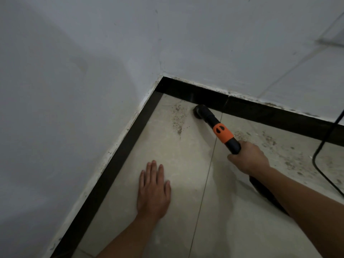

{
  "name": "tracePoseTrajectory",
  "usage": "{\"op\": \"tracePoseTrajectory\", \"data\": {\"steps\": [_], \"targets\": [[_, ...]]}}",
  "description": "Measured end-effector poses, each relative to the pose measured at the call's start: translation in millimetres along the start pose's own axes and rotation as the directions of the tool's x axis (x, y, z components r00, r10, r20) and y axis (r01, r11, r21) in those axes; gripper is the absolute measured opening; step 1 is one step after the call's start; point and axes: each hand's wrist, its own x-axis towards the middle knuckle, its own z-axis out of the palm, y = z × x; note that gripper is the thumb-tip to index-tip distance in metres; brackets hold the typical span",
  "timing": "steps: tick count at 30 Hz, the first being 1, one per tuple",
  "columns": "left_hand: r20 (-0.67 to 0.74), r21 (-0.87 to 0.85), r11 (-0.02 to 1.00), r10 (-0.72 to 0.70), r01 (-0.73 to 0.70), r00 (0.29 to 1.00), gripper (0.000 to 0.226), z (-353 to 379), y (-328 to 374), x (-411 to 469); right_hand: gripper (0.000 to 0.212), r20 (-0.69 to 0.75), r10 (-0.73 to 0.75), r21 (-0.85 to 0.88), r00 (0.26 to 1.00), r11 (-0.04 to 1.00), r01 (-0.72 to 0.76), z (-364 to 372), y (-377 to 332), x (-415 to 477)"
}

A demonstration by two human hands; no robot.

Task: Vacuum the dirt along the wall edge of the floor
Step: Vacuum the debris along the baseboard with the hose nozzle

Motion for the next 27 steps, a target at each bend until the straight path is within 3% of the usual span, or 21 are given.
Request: {"op": "tracePoseTrajectory", "data": {"steps": [4,12,16,19,27], "targets": [[0.006,0.002,1.0,-0.001,0.001,1.0,0.061,1,0,0,0.03,0.012,-0.016,0.01,1.0,1.0,0.016,4,5,-27],[0.01,0.011,1.0,-0.006,0.006,1.0,0.062,2,0,0,0.024,0.175,-0.17,-0.239,0.97,0.948,0.209,14,28,-115],[-0.001,0.001,1.0,-0.004,0.004,1.0,0.062,0,1,1,0.024,0.098,-0.215,-0.172,0.972,0.958,0.229,14,3,-78],[0.005,0.005,1.0,-0.001,0.001,1.0,0.061,1,0,1,0.022,0.011,-0.15,-0.043,0.989,0.988,0.151,13,-19,-37],[0.021,0.02,1.0,-0.005,0.005,1.0,0.061,4,-1,2,0.024,0.023,-0.091,0.065,0.996,0.994,0.089,11,-44,17]]}}
